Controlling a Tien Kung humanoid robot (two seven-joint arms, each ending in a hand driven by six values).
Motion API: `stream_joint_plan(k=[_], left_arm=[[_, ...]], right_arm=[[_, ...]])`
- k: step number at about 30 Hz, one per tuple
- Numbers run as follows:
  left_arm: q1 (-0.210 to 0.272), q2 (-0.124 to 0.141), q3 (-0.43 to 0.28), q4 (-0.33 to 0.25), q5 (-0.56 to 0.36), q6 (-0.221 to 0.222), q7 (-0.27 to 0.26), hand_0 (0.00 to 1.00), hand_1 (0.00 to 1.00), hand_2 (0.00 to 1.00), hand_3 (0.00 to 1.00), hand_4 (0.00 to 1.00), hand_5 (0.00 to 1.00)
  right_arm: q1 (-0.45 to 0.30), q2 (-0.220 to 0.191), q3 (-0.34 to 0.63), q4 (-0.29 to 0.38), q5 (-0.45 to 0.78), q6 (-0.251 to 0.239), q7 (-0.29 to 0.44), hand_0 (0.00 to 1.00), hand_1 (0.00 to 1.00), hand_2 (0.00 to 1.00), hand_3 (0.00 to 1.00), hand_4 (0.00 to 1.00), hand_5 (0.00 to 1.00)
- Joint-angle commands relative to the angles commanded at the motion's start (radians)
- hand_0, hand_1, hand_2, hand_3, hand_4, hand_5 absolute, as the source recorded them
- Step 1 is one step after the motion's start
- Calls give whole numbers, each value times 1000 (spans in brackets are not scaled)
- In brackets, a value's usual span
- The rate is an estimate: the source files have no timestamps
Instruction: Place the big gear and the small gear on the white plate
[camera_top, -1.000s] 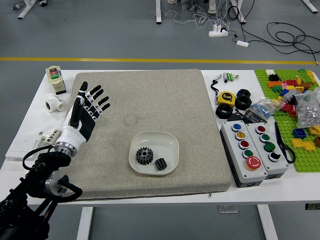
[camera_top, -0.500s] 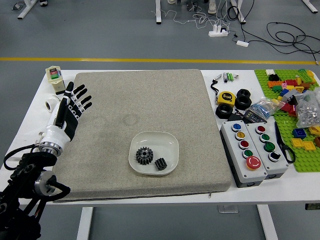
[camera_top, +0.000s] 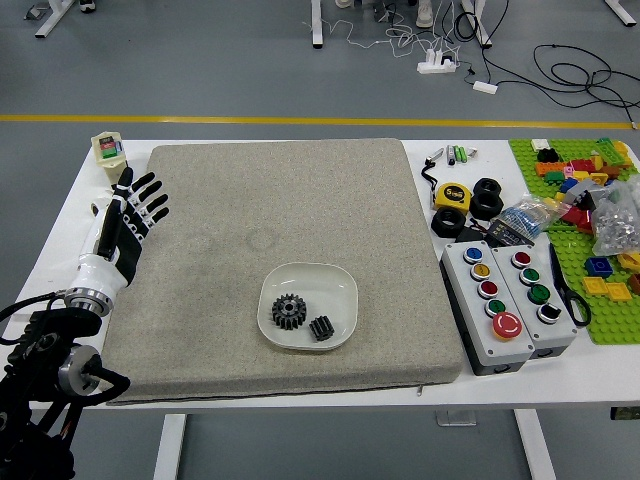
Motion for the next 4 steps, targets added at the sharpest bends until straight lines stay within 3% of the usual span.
stream_joint_plan(k=[4], left_arm=[[0,-1,-3,2,5,0,-1,848,852,883,804,893,851]], right_arm=[[-1,0,2,0,-2,1,0,611,608,696,569,770,737]])
